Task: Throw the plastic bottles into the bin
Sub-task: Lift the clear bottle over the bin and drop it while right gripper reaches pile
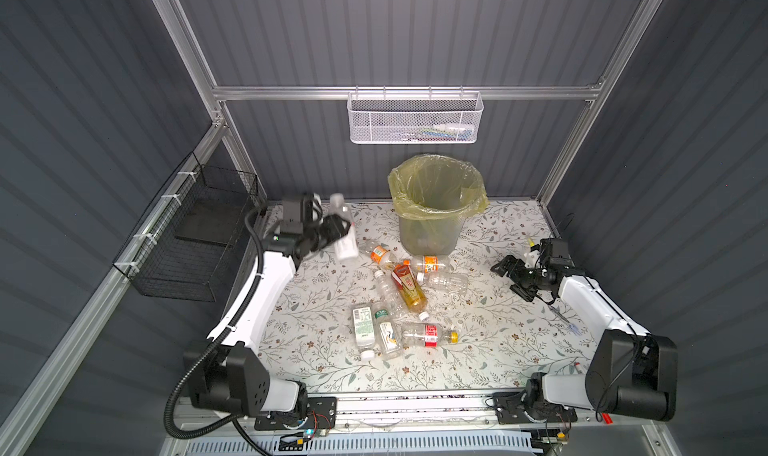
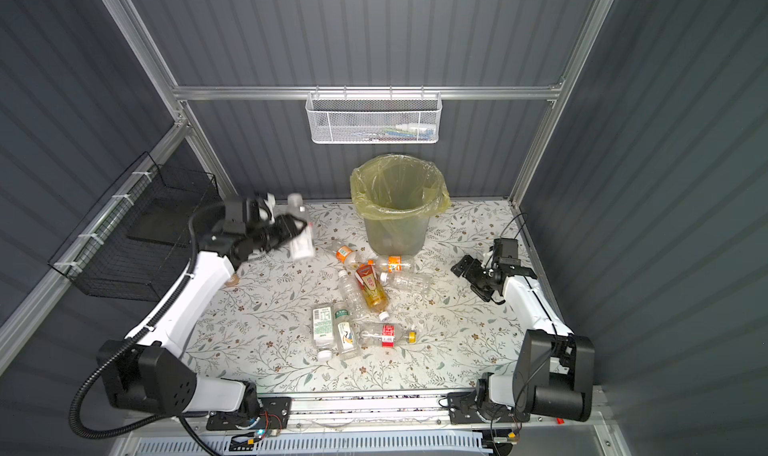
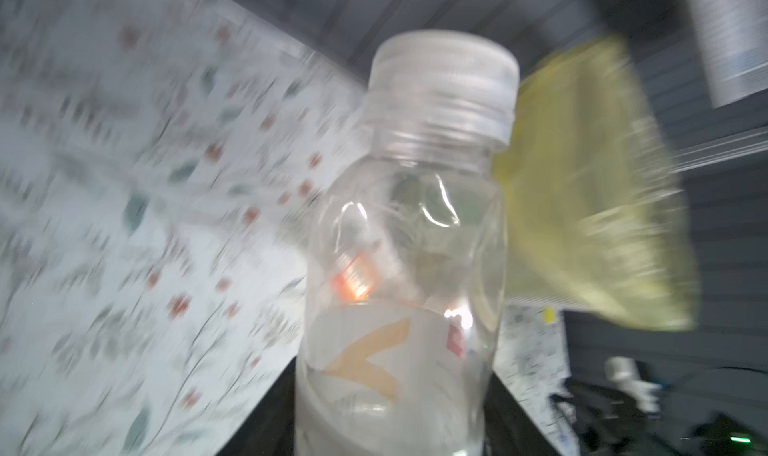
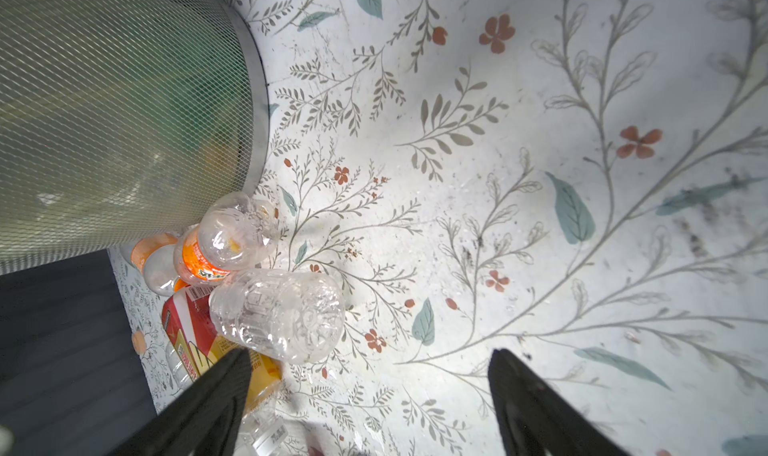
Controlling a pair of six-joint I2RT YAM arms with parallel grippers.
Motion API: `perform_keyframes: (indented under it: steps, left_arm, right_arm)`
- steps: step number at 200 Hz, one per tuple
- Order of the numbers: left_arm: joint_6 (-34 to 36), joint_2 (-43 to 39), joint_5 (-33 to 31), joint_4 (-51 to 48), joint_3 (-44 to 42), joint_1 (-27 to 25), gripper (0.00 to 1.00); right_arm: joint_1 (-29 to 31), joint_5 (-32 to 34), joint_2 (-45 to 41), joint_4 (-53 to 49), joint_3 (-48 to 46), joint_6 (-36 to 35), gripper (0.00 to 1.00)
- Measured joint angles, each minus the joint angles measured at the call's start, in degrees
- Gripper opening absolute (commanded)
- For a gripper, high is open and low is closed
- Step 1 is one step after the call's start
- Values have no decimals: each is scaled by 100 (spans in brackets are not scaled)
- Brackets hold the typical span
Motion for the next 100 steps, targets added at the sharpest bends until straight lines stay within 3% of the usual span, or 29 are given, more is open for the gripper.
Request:
perform_keyframes:
  steps: [5, 20, 39, 63, 100]
  left_arm:
    - [-31, 256, 98, 120, 658, -57, 99]
    - [-63, 975, 291, 518, 2358, -385, 100]
    - [-72, 1440, 599, 866, 3261, -778, 100]
    - [-68, 1598, 778, 962, 3062, -931, 100]
    - [-28, 1506, 776, 839, 1773, -341, 100]
  right_arm:
    - [7, -11, 9, 33, 2, 17, 91]
    - [52, -52, 63, 109, 4, 68, 91]
    - [136, -87, 111, 157, 0, 144, 91]
    - [208, -105, 116, 195, -20, 197, 91]
    - [306, -125, 254, 234, -42, 236, 91]
